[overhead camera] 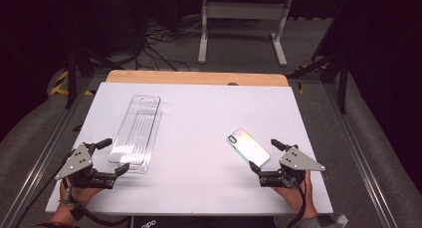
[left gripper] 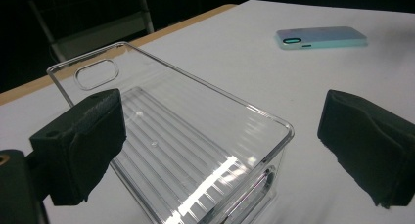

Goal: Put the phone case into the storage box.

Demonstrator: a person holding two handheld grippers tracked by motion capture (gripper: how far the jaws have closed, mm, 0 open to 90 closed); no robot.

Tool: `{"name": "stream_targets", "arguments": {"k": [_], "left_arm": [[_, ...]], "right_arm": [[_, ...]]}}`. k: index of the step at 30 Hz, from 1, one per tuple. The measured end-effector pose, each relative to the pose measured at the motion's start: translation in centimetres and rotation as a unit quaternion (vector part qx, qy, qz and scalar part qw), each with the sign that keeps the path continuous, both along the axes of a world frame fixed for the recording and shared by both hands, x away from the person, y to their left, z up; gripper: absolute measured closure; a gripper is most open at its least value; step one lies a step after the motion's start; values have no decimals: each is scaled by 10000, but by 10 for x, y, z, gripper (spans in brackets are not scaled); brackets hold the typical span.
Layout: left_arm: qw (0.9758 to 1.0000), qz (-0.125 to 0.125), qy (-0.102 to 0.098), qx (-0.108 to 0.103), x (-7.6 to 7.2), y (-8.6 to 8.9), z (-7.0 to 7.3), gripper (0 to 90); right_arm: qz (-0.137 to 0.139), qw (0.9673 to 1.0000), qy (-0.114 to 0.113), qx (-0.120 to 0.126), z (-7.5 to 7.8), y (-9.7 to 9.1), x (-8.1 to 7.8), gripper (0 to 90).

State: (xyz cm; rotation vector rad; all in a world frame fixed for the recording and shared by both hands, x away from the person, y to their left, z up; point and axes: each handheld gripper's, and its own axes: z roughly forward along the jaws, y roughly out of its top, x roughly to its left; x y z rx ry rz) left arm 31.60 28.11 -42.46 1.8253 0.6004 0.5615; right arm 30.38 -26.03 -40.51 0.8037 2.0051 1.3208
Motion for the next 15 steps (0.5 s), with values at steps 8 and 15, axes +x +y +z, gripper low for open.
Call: {"name": "stream_targets", "arguments": {"k": [8, 15], "left_arm": [[9999, -88, 54, 3, -1, -1, -1, 44], [9999, -93, 44, 44, -3, -3, -1, 40]], "right_arm": [[123, 9997, 30, -210, -1, 7, 0, 42], [-31, 9974, 290, -664, 1, 16, 12, 71]]}}
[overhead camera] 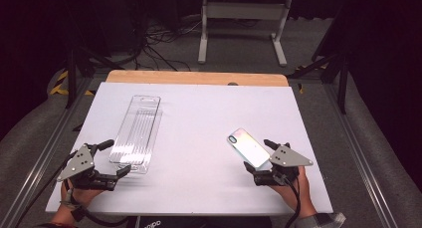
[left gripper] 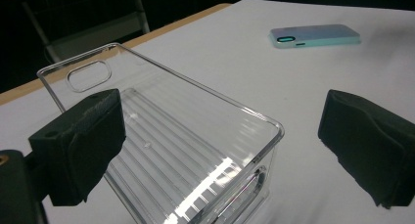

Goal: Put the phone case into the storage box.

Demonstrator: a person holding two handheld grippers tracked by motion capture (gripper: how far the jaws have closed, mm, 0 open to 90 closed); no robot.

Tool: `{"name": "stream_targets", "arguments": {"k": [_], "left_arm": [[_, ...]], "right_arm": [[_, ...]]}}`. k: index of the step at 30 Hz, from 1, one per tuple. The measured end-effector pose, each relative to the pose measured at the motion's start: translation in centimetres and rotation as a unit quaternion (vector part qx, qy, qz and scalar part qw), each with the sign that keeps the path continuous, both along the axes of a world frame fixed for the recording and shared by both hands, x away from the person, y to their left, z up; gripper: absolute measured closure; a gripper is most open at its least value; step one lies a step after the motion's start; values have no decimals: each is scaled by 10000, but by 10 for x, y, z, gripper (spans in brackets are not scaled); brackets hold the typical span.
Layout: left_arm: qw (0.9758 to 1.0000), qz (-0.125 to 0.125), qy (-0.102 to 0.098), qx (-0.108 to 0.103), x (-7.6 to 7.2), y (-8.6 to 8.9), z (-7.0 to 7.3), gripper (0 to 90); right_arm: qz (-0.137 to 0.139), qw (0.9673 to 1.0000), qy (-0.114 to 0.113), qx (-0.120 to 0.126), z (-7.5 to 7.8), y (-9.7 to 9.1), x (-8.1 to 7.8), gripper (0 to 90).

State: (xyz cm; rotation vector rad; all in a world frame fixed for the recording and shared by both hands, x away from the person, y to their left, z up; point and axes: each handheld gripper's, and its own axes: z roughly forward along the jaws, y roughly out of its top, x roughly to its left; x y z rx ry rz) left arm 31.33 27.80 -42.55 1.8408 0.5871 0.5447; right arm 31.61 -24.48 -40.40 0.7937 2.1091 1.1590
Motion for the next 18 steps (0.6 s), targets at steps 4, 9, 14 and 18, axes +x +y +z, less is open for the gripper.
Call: {"name": "stream_targets", "arguments": {"k": [4, 9, 14, 18], "left_arm": [[9999, 8, -17, 99, 0, -1, 0, 41], [9999, 25, 14, 134, 2, -2, -1, 42], [9998, -7, 38, 192, 1, -3, -2, 42], [9997, 1, 36, 227, 1, -3, -3, 42]], "right_arm": [[-295, 9962, 779, -252, 3, 5, 29, 42], [-450, 9849, 1575, -552, 0, 14, 71, 45], [-488, 9712, 2223, -709, -10, 26, 104, 40], [-517, 9653, 2450, -743, -16, 29, 117, 41]]}}
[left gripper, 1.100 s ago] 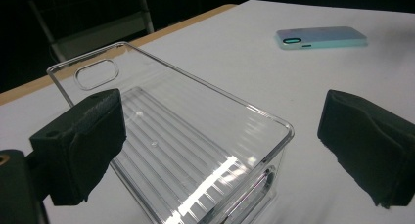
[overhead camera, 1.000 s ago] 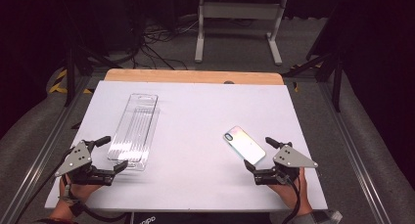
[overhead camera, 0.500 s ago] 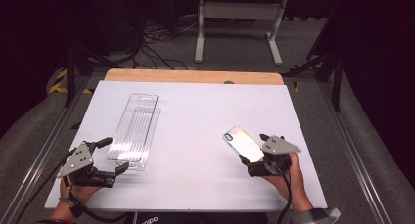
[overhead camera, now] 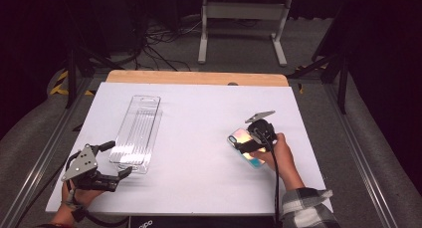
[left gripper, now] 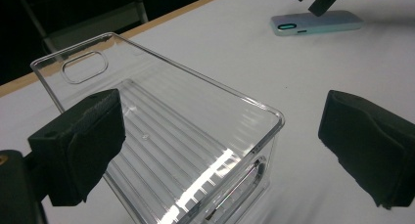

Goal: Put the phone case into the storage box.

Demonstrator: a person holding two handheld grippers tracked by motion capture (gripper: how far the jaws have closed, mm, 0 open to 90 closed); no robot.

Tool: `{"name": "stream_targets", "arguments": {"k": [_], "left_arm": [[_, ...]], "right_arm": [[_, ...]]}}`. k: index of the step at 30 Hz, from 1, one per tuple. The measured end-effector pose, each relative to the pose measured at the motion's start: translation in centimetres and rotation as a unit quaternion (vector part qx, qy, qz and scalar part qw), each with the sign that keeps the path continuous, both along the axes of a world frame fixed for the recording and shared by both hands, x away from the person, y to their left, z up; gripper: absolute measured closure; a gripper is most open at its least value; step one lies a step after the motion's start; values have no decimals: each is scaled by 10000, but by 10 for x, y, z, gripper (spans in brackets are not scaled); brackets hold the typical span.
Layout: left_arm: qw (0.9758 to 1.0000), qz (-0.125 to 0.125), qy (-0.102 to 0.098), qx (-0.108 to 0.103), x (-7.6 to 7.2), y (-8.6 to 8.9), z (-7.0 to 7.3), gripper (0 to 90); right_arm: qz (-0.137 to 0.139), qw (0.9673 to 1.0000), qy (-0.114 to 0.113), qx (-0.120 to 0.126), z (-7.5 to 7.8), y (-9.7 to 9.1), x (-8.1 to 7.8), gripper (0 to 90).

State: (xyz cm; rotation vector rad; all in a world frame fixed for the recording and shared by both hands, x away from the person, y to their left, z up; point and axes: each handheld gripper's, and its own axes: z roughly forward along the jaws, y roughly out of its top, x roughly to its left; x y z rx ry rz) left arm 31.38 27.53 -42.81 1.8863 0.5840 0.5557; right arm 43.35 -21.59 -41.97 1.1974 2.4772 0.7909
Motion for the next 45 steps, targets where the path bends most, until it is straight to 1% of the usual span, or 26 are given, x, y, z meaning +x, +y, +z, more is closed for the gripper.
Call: {"name": "stream_targets", "arguments": {"k": [3, 5, 6, 8, 9, 11, 12, 14, 15, 20, 26, 28, 30, 34, 35, 36, 45], "left_arm": [[10000, -10, 6, 47, 0, 0, 0, 41], [10000, -4, 8, 52, -1, 1, 0, 41], [10000, -6, 17, 45, -1, 1, 0, 43], [10000, -4, 29, 40, -1, 1, 0, 43], [10000, -18, 63, 31, -1, 0, -1, 43], [10000, -18, 54, 60, -1, 0, -1, 43], [10000, -21, 56, 63, -1, 0, -1, 43], [10000, -9, 32, 49, -1, 0, -1, 43], [10000, -15, 30, 71, -1, 0, -1, 43], [10000, -18, 46, 70, -1, 0, -1, 43], [9999, -31, 50, 98, -2, -1, -1, 44], [9999, -21, 36, 121, -1, -1, -1, 44], [9999, -28, 55, 115, -1, -1, -2, 44], [9999, -43, 50, 121, -1, -2, -2, 47], [9999, -43, 50, 121, -1, -2, -2, 47], [9999, -40, 54, 124, -1, -2, -2, 48], [9998, -63, 71, 169, -1, -3, -2, 56]], "right_arm": [[-38, 9999, 145, -58, -5, 3, 10, 39], [-122, 9997, 150, -123, -7, 4, 15, 42], [-174, 9996, 164, -125, -8, 4, 18, 43], [-139, 9994, 307, -79, -11, 5, 23, 43], [-140, 9993, 339, -103, -12, 5, 25, 43], [-170, 9990, 405, -110, -15, 6, 28, 47], [-130, 9988, 467, -104, -16, 7, 30, 43], [-110, 9987, 479, -110, -16, 8, 31, 42], [-50, 9987, 508, -88, -17, 9, 32, 64], [88, 9980, 602, -196, -19, 15, 32, 72], [55, 9983, 528, -257, -20, 16, 32, 95], [42, 9984, 472, -316, -21, 17, 31, 102], [73, 9982, 407, -429, -22, 20, 31, 91], [35, 9985, 371, -397, -23, 21, 32, 92], [12, 9986, 343, -392, -23, 21, 32, 111], [24, 9988, 313, -369, -22, 21, 31, 162], [17, 9992, 203, -345, -21, 22, 28, 170]]}}
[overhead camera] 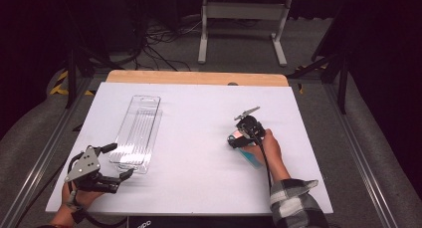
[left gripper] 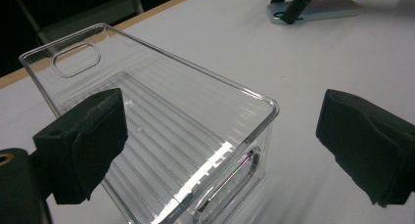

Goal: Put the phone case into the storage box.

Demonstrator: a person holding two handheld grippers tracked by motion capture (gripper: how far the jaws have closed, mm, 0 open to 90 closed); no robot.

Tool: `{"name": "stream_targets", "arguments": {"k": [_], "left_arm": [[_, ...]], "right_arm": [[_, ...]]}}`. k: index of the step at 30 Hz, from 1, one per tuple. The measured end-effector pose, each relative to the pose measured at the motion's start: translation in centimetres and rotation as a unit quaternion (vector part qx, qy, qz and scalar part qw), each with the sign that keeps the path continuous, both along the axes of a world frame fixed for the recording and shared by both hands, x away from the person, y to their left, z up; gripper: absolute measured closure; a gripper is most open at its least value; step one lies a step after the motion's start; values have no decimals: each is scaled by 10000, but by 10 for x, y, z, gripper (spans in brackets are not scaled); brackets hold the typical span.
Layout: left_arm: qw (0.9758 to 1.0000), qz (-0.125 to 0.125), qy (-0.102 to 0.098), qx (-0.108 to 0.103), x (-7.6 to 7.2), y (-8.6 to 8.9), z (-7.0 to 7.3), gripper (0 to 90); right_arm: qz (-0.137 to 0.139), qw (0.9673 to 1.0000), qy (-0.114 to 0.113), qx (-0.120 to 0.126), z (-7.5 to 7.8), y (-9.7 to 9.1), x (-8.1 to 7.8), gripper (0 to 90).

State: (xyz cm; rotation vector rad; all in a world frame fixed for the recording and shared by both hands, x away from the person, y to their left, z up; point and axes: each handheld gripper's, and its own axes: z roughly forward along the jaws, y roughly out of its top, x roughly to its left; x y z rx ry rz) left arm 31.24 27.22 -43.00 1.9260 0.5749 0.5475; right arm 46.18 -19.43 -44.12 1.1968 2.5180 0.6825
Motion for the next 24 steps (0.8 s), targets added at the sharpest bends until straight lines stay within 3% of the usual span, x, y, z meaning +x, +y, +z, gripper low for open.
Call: {"name": "stream_targets", "arguments": {"k": [4, 12, 15, 21, 24], "left_arm": [[10000, -2, -23, -2, 0, 0, 0, 59], [10000, 9, -34, 4, -1, -3, 2, 66], [9999, -16, -124, 37, -3, -9, 4, 68], [9999, -47, -121, 46, -5, -15, 4, 76], [9998, -90, -135, 93, -6, -18, 4, 76]], "right_arm": [[55, 9999, -103, -15, 1, 1, -3, 172], [114, 9980, -454, 429, 14, 1, -14, 172], [266, 9936, -972, 507, 22, 0, -26, 172], [276, 9848, -1411, 974, 32, -5, -40, 172], [254, 9780, -1682, 1207, 38, -8, -47, 173]]}}
